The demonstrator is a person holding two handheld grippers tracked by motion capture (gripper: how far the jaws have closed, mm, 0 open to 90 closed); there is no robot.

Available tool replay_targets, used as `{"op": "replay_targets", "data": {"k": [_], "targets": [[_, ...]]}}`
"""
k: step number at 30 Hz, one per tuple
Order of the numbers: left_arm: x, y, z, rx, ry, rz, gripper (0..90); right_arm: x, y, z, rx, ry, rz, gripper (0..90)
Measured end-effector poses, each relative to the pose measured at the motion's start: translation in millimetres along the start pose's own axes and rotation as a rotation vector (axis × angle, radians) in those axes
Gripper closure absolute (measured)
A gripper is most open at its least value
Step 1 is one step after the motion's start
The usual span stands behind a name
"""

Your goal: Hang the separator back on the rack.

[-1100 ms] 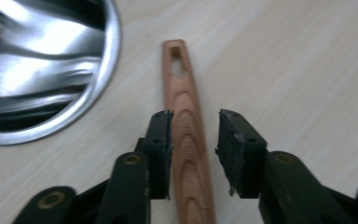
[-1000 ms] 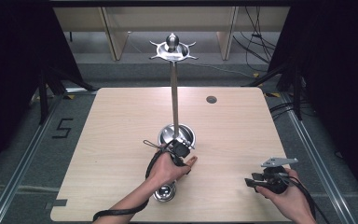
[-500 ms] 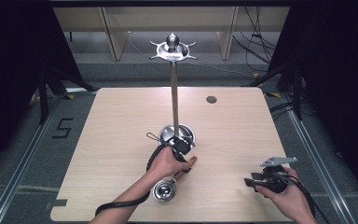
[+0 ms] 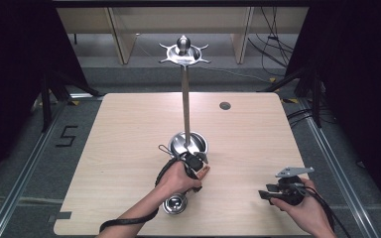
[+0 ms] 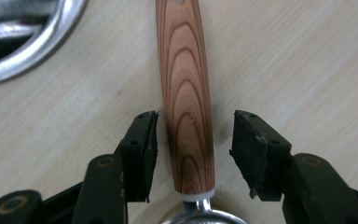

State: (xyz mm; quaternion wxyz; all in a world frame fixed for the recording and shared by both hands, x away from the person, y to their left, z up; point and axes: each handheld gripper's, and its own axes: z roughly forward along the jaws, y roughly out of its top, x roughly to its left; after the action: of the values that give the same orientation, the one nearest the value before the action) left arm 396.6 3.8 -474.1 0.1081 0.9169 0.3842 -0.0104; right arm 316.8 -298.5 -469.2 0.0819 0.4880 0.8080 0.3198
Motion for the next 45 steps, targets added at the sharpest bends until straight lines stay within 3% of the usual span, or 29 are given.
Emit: {"op": "replay_targets", "data": {"k": [1,2,3,6,7,10,11,16,17,21,22,23,25,27,28,30,33,34,35,40,44,45], "targets": [[2.8,0.5,-0.4,-0.002,0.017,0.040,49.9,0.1,0.1,0.2,0.001,0.001,0.002,57.4],[2.6,0.3,-0.3,-0.003,0.021,0.034,50.5,-1.9,-0.7,2.0,-0.011,-0.013,-0.034,57.4],[2.6,0.3,-0.3,-0.003,0.021,0.034,51.1,-1.9,-0.7,2.0,-0.011,-0.013,-0.034,57.4],[5.0,0.1,1.2,0.000,0.024,0.034,52.9,-0.8,0.1,0.1,0.010,0.004,-0.025,57.3],[3.7,-1.0,2.2,-0.002,0.015,-0.001,54.2,1.1,1.0,-2.9,0.042,-0.001,-0.004,57.3],[4.2,-1.6,3.2,-0.002,0.010,-0.016,56.6,1.4,0.9,-2.8,0.047,-0.003,0.006,57.3],[4.6,-1.7,3.3,0.004,0.010,-0.013,57.7,-0.4,1.3,-2.1,0.038,-0.001,-0.018,57.3],[5.3,-2.0,2.1,0.015,0.013,-0.005,65.5,-0.4,1.1,-1.8,0.038,-0.002,-0.023,57.3],[6.0,-1.6,1.0,0.027,0.022,0.026,66.7,-0.5,1.2,-2.2,0.044,-0.002,-0.025,57.3],[2.8,-4.0,1.9,0.010,0.017,0.008,67.7,0.2,1.0,-2.6,0.044,-0.002,-0.014,57.0],[4.3,-4.4,0.9,0.014,0.021,0.041,67.7,-0.4,1.1,-2.4,0.041,-0.002,-0.025,56.9],[4.1,-5.3,1.0,0.010,0.017,0.041,67.8,-0.3,1.0,-2.3,0.042,-0.002,-0.023,56.8],[4.1,-9.2,-0.7,-0.021,-0.005,0.038,67.9,-0.3,0.9,-1.8,0.045,-0.003,-0.023,56.5],[5.1,-10.1,-2.5,-0.038,0.001,0.050,67.9,-0.6,0.6,-1.2,0.042,-0.004,-0.030,56.5],[5.8,-12.6,-6.9,-0.078,-0.004,0.054,67.9,0.5,0.0,1.1,0.018,-0.003,-0.013,56.4],[6.6,-13.9,-9.6,-0.088,-0.007,0.058,67.9,1.6,-0.6,2.5,0.002,-0.004,-0.001,56.3],[7.9,-19.8,-15.6,-0.159,-0.022,0.059,67.9,1.6,-0.4,2.2,0.001,-0.005,-0.003,56.1],[7.7,-21.5,-16.7,-0.183,-0.026,0.051,67.9,-0.5,-1.1,2.7,-0.006,-0.016,-0.039,55.9],[7.3,-24.2,-19.1,-0.212,-0.031,0.034,67.9,1.2,0.1,0.2,0.017,-0.002,-0.008,55.9],[6.5,-38.1,-29.2,-0.348,-0.017,0.012,67.9,0.4,0.8,-1.5,0.024,-0.011,-0.015,55.6],[6.9,-44.5,-32.8,-0.402,-0.018,0.001,67.9,0.6,0.9,-1.7,0.027,-0.011,-0.013,55.5],[5.4,-49.0,-34.9,-0.464,0.004,-0.017,68.0,0.1,1.0,-1.5,0.024,-0.012,-0.023,55.5]]}}
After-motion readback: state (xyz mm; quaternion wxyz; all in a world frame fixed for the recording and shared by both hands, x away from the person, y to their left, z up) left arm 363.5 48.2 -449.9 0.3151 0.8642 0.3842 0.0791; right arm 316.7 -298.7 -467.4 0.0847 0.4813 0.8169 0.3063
